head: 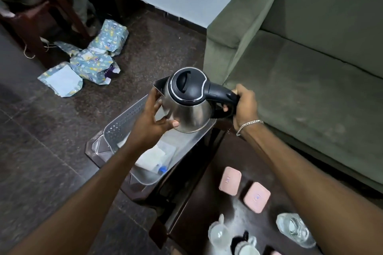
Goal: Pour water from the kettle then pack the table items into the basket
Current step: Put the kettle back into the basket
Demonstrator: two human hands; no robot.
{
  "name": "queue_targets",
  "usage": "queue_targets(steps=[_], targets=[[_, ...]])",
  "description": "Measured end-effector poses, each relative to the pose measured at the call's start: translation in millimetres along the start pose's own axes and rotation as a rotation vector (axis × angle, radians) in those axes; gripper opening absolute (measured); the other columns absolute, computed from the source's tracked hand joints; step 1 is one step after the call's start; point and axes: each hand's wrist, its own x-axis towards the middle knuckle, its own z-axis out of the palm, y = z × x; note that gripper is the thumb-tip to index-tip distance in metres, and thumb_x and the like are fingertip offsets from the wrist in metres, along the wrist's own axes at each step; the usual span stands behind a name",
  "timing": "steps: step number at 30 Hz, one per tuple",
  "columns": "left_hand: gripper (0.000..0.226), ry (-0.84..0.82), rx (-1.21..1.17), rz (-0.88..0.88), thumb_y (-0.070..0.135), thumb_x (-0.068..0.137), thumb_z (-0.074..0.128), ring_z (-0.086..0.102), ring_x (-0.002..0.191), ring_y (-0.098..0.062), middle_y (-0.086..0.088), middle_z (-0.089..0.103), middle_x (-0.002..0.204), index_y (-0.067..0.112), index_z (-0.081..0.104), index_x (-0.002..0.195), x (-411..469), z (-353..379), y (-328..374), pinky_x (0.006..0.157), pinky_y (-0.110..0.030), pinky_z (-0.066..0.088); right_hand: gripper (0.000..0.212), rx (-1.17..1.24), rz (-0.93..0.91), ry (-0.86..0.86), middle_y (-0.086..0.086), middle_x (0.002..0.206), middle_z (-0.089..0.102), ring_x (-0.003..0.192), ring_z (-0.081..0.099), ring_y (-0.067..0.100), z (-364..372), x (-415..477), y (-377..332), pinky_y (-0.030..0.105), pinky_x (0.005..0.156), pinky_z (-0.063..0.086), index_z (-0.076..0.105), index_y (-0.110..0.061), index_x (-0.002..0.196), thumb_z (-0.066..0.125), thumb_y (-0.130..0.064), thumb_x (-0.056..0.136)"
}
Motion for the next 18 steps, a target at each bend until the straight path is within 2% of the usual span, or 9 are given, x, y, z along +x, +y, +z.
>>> queue_targets(steps=[3,6,10,12,16,18], targets=[[0.102,-0.016,0.015,-0.027,-0.015,0.078,0.078,0.042,0.142,-0.005,0.001,0.041,0.157,0.024,0.027,0.157,12,-10,-16,0.091,-0.009,0.048,0.036,0.009,0.034,0.028,0.001,0.032,0.042,0.035,0.038,0.020,6,15,23,0.027,0.044,0.030,0.046,-0.016,0.030,0.046,-0.021,0.065],[0.101,-0.049,0.050,-0.038,-0.017,0.079,0.076,0.045,0.137,0.002,0.000,0.043,0.156,0.022,0.027,0.158,22,-18,-32,0.091,-0.006,0.045,0.036,-0.001,0.077,0.046,0.001,0.032,0.042,0.035,0.040,0.019,10,26,42,0.026,0.042,0.032,0.046,-0.015,0.028,0.046,-0.022,0.064],[0.101,-0.072,0.021,-0.054,-0.007,0.078,0.081,0.048,0.138,-0.008,0.009,0.045,0.155,0.030,0.030,0.156,30,-25,-50,0.091,-0.011,0.049,0.036,0.029,0.100,0.065,-0.001,0.034,0.040,0.033,0.037,0.015,13,34,58,0.022,0.037,0.030,0.045,-0.016,0.030,0.046,-0.019,0.065],[0.098,-0.069,0.028,-0.052,0.000,0.076,0.082,0.051,0.134,-0.006,0.017,0.047,0.152,0.037,0.034,0.153,31,-26,-55,0.090,-0.013,0.050,0.034,0.016,0.105,0.069,0.001,0.034,0.040,0.032,0.036,0.017,15,36,63,0.020,0.037,0.029,0.045,-0.016,0.031,0.046,-0.019,0.065],[0.098,-0.077,0.087,-0.024,0.006,0.075,0.082,0.048,0.138,-0.012,0.009,0.045,0.156,0.032,0.032,0.155,33,-30,-66,0.101,-0.016,0.046,0.037,-0.033,0.088,0.052,0.002,0.032,0.040,0.032,0.036,0.018,14,38,70,0.020,0.037,0.028,0.046,-0.014,0.030,0.045,-0.016,0.067],[0.101,-0.080,0.097,-0.061,0.010,0.075,0.083,0.047,0.140,-0.014,0.011,0.042,0.157,0.036,0.029,0.156,34,-33,-71,0.102,-0.019,0.048,0.039,-0.025,0.084,0.029,-0.002,0.032,0.041,0.033,0.037,0.015,12,39,74,0.021,0.038,0.029,0.047,-0.014,0.030,0.044,-0.015,0.069]])
